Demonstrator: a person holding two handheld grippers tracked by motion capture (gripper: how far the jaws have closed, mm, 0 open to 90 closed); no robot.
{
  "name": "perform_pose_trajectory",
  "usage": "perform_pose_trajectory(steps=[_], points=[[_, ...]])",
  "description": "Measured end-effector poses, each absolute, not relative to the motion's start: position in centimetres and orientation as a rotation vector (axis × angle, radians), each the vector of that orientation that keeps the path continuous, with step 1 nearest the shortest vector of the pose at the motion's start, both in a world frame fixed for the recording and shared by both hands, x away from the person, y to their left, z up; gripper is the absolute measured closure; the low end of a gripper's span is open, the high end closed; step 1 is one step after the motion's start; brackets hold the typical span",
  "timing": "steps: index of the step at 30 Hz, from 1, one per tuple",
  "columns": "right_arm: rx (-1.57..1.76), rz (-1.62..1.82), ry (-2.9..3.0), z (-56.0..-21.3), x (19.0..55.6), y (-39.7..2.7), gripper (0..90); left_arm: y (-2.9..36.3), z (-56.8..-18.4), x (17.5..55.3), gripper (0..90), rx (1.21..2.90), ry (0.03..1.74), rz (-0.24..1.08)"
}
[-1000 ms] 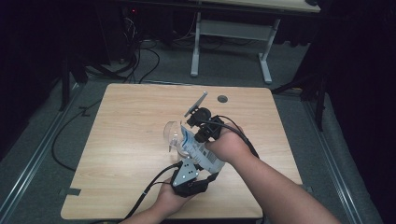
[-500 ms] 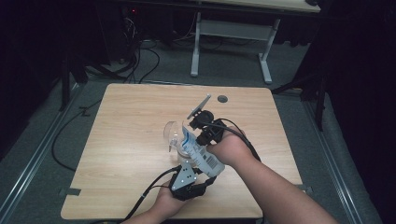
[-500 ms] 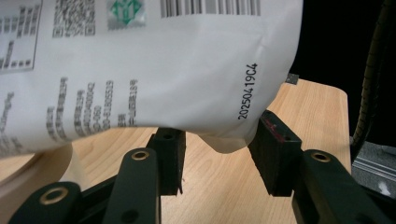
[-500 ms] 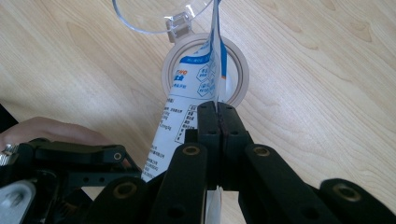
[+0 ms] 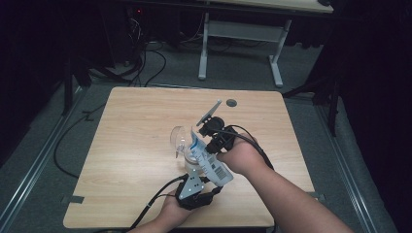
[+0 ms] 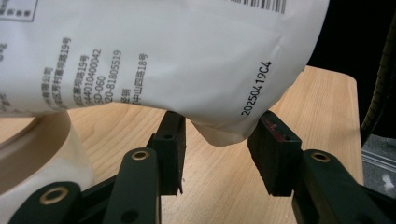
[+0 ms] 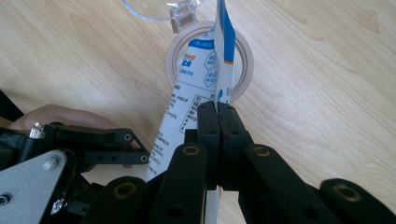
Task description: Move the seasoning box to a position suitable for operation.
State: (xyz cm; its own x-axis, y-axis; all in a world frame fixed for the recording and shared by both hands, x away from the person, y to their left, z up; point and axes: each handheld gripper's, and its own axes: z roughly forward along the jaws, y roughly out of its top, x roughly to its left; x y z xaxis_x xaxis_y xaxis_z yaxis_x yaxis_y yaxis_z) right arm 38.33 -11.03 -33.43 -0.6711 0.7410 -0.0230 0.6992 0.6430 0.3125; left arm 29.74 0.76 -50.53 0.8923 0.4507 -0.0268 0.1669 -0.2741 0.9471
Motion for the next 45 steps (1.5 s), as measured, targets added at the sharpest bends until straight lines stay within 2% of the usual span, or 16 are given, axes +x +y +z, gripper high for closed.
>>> perform_pose_trajectory(steps=[18,34,45], points=[[1.216,0.412,2.709,-33.6,37.9,-11.3,90.0,0.8,-51.8,30.3,58.0,1.878,0.499,0.279],[1.218,0.434,2.706,-33.6,38.0,-11.6,90.0,0.6,-52.0,30.1,51.6,1.886,0.478,0.277],[1.197,0.437,2.708,-33.4,37.9,-11.6,90.0,1.5,-52.3,30.0,51.3,1.894,0.484,0.295]])
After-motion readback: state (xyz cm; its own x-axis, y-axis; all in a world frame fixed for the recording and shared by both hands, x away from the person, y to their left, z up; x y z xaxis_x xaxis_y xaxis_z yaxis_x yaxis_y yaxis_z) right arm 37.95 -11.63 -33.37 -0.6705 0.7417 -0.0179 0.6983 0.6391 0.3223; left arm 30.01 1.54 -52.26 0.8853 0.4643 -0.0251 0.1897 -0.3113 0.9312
